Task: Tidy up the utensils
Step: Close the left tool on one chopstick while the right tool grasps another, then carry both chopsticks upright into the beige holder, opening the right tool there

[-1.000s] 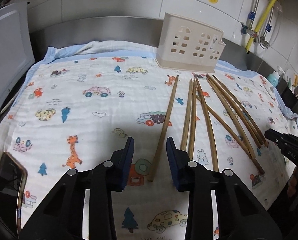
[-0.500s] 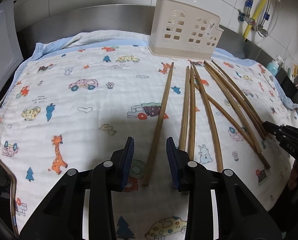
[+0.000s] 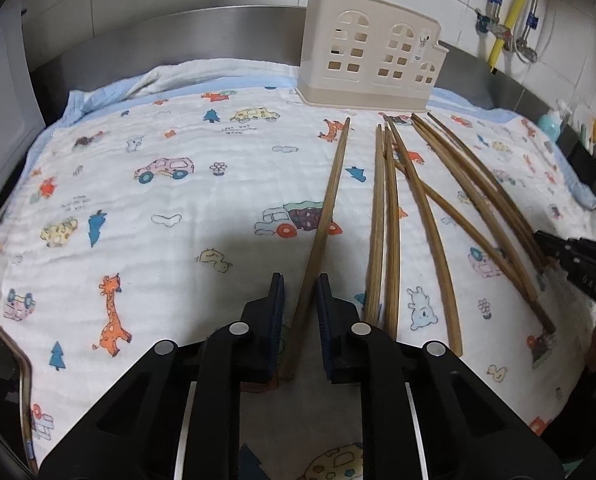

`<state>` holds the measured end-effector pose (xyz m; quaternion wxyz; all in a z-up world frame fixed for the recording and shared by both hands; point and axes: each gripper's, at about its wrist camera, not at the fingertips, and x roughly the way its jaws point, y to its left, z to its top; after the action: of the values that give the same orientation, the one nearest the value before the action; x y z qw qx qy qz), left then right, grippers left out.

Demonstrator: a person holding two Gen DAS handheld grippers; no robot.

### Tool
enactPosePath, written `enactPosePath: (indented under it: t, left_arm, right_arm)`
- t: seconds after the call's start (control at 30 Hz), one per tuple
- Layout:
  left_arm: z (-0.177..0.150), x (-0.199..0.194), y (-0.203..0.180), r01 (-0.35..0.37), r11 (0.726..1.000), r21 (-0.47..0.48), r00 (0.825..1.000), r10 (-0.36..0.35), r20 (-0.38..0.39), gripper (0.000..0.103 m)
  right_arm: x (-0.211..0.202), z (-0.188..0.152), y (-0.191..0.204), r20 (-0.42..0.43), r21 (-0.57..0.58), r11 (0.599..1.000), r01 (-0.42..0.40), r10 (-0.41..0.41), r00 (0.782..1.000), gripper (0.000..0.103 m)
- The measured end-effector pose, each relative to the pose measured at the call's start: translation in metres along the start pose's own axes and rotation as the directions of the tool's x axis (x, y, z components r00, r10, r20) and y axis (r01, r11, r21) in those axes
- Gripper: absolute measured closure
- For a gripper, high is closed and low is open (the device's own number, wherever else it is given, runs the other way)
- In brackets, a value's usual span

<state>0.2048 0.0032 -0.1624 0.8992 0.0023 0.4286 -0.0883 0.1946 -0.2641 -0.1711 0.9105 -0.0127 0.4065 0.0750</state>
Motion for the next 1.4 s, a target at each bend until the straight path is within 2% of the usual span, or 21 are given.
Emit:
enactPosePath:
  t: [0.1,0.13,0.4,0.6,0.7,0.93,1.1,1.4]
  left_arm:
    - [-0.003,0.001,-0.009,-0.046,0.998,0.051,0.999,0.046,0.011,0.088]
    - [-0.004,0.001,-0.012,-0.059,0.996,0.065,0.998,0.058,0.016,0.091]
    - [-0.001,-0.012,-0.012,-0.018,0.999,0.046,0.999,0.017,0.029,0.098]
    - [0.008,-0.036,-0.01,0.006,0.999,0.033,0.997,-0.008,0.079,0.098]
    - [0.018,-0.054,-0.009,0.03,0.999,0.025,0.991,-0.033,0.13,0.098]
    - [0.045,-0.084,-0.01,0.051,0.997,0.056,0.971,-0.063,0.23,0.098]
    - [0.071,-0.09,-0.01,0.075,0.995,0.067,0.965,-0.089,0.246,0.098]
    - [0.115,-0.091,-0.021,0.054,0.99,0.13,0.961,-0.087,0.264,0.098]
  right_arm:
    - [0.001,0.0,0.002,0.003,-0.005,1.0,0.008,-0.008,1.0,0.096]
    - [0.0,0.0,0.002,0.003,-0.013,1.0,0.013,-0.013,1.0,0.096]
    - [-0.017,0.004,0.001,0.042,0.003,1.0,0.017,-0.018,0.999,0.096]
    - [-0.057,0.021,0.0,0.142,0.002,1.0,0.023,-0.023,0.99,0.096]
    - [-0.078,0.038,-0.002,0.194,-0.002,1.0,-0.001,0.001,0.981,0.097]
    - [-0.119,0.095,0.001,0.295,-0.073,0.997,-0.026,0.046,0.955,0.097]
    - [-0.129,0.145,0.006,0.293,-0.14,0.99,-0.033,0.074,0.953,0.097]
    - [-0.147,0.233,0.001,0.313,-0.176,0.984,-0.016,0.071,0.947,0.097]
